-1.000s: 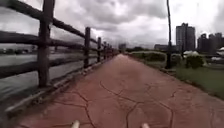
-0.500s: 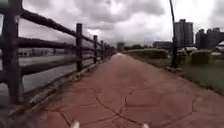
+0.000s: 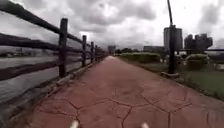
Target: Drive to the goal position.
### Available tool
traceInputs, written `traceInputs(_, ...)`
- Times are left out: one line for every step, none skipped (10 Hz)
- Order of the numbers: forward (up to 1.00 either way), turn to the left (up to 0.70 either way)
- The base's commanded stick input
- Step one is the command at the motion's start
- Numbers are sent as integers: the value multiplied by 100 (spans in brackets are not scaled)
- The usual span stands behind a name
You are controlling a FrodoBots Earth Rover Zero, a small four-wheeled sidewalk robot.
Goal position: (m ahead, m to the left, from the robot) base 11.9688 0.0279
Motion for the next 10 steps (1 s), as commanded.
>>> traceInputs(100,-7)
traceInputs(100,0)
traceInputs(100,0)
traceInputs(100,0)
traceInputs(100,17)
traceInputs(100,27)
traceInputs(100,10)
traceInputs(100,0)
traceInputs(100,0)
traceInputs(100,0)
